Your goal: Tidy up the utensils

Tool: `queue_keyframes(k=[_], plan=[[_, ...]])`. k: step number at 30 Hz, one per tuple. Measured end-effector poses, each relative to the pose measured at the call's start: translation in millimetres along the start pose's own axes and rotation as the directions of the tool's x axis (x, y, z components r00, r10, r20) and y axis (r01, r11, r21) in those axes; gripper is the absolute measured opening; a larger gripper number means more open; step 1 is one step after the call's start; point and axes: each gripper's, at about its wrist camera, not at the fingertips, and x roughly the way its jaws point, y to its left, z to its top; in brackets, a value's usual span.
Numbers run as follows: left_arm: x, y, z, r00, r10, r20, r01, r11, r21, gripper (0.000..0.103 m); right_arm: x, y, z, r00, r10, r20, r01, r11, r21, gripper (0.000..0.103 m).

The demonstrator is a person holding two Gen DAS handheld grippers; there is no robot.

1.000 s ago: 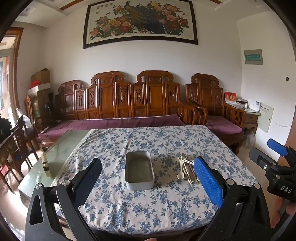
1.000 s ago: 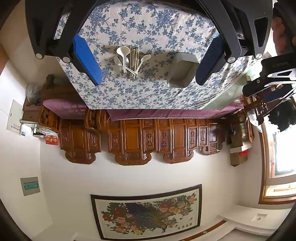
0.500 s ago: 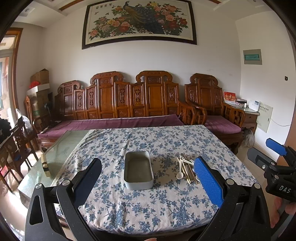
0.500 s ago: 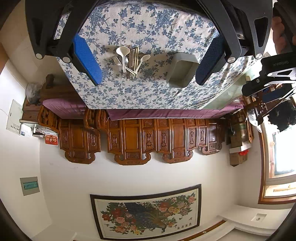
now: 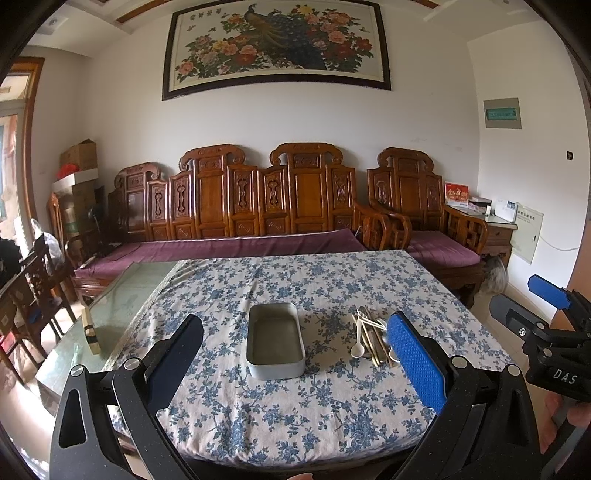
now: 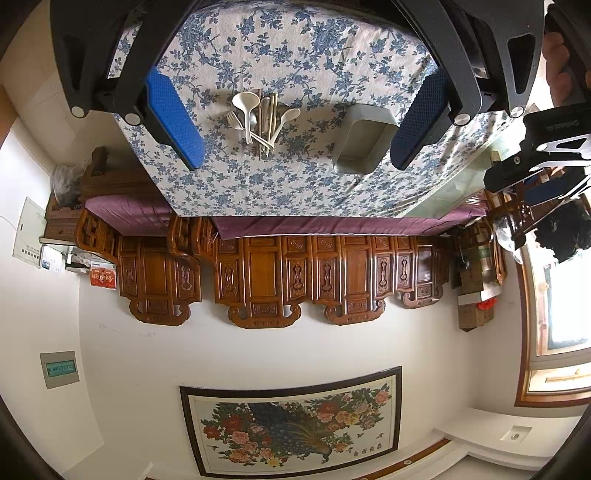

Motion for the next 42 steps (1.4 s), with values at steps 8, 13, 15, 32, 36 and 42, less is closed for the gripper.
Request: queue_keyframes(k=[8, 13, 15, 32, 36, 42], plan=[[-0.4, -1.1, 0.4, 1.0, 0.0, 0.002, 0.0, 1.0, 0.001, 0.097, -0.2, -0.1, 0.3, 1.0, 0.0, 0.0, 0.0, 1.0, 0.0, 0.101], [-1.5, -0.5, 1.5, 1.0, -0.002, 0.003, 0.002, 1.0, 0.001, 0.097, -0.4, 0.0, 0.7, 1.0, 0.0, 0.0, 0.0, 1.0, 0.001, 0.101], [-1.5, -0.5, 1.3, 1.0, -0.001, 0.003, 0.001, 1.0, 0.001, 0.097, -0.4, 0.3, 0.8, 1.0, 0.0, -0.001, 0.0, 1.0, -0.001, 0.101], [-6.5, -1.5, 6.8, 1.0, -0.007, 0.007, 0.007, 1.0, 0.005, 0.097, -1.0, 1.2, 0.3, 1.0, 0.0, 0.0, 0.0, 1.0, -0.001, 0.101], [-7.4, -2.5, 7.7, 1.0, -0.009, 0.007, 0.009, 1.0, 0.009, 0.097, -0.8, 1.5, 0.0, 1.0, 0.0, 0.0, 0.0, 1.0, 0.001, 0.101], [-7.8, -3.2, 7.4, 1.0, -0.009, 0.007, 0.009, 1.0, 0.012, 0.097, -0.8, 1.7, -0.5, 1.0, 0.0, 0.0, 0.0, 1.0, 0.0, 0.101]])
